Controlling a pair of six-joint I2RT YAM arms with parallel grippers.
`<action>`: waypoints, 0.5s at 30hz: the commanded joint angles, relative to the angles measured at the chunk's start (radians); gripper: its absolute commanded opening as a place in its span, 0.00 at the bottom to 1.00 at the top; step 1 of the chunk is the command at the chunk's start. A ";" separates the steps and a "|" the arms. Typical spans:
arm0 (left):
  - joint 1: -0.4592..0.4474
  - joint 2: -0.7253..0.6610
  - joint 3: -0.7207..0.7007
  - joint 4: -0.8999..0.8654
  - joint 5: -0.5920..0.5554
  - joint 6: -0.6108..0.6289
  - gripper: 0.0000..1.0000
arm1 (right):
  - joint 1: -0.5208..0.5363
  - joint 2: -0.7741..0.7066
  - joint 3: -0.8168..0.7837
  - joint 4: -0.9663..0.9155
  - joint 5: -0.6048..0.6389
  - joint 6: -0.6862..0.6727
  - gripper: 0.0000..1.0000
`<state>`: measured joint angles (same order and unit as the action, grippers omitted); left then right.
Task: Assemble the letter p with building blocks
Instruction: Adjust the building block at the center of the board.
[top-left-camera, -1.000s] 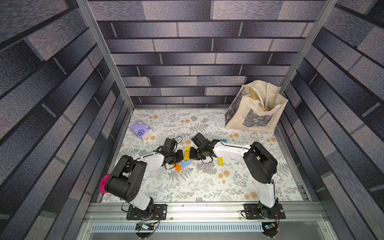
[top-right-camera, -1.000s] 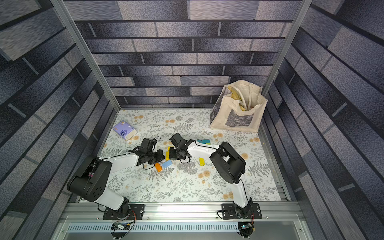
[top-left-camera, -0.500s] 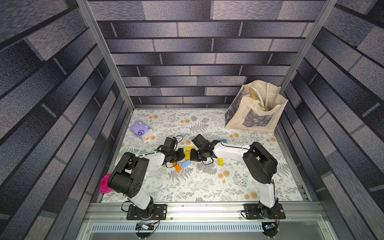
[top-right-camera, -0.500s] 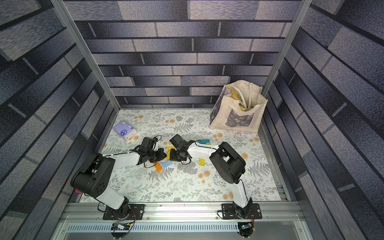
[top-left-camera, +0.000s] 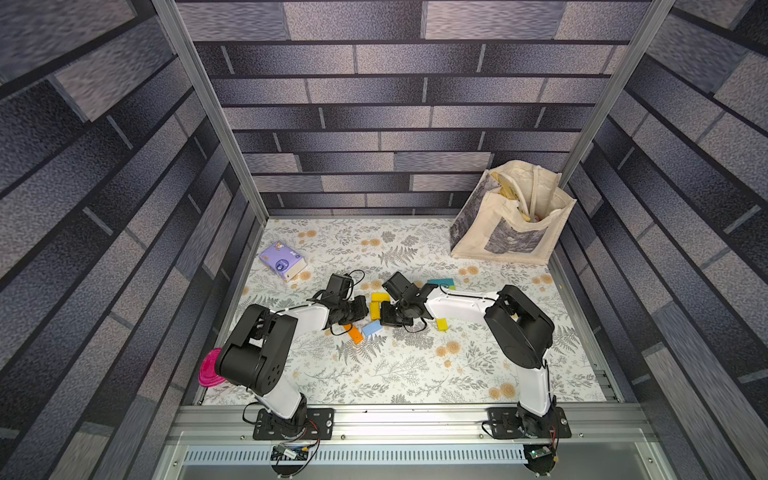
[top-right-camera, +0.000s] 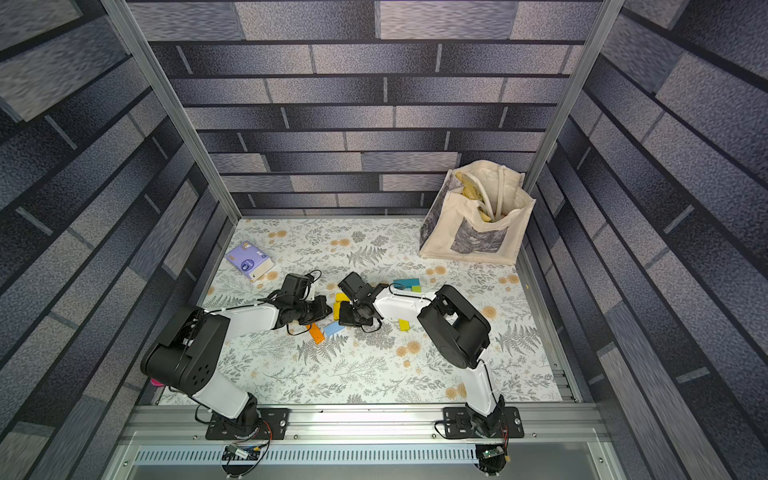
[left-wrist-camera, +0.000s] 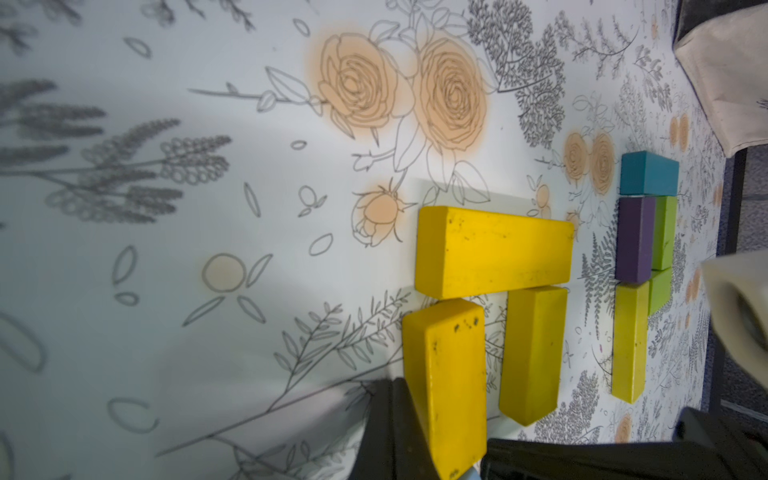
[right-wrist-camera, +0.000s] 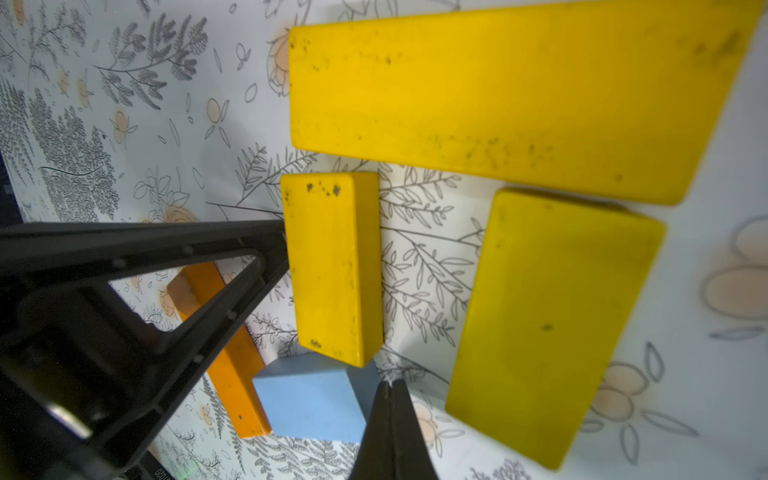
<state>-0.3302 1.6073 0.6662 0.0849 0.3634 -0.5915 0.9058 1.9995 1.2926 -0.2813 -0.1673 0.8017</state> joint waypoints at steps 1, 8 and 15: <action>0.011 0.015 0.015 -0.067 -0.019 -0.005 0.00 | 0.016 0.017 -0.003 -0.003 -0.017 0.015 0.00; 0.013 0.010 0.010 -0.074 -0.022 -0.004 0.00 | 0.035 0.068 0.002 0.022 -0.050 0.033 0.00; 0.013 0.029 0.007 -0.068 -0.015 -0.005 0.00 | 0.046 0.035 -0.011 0.026 -0.035 0.030 0.00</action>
<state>-0.3256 1.6077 0.6708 0.0715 0.3630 -0.5915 0.9413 2.0293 1.2961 -0.2348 -0.2108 0.8299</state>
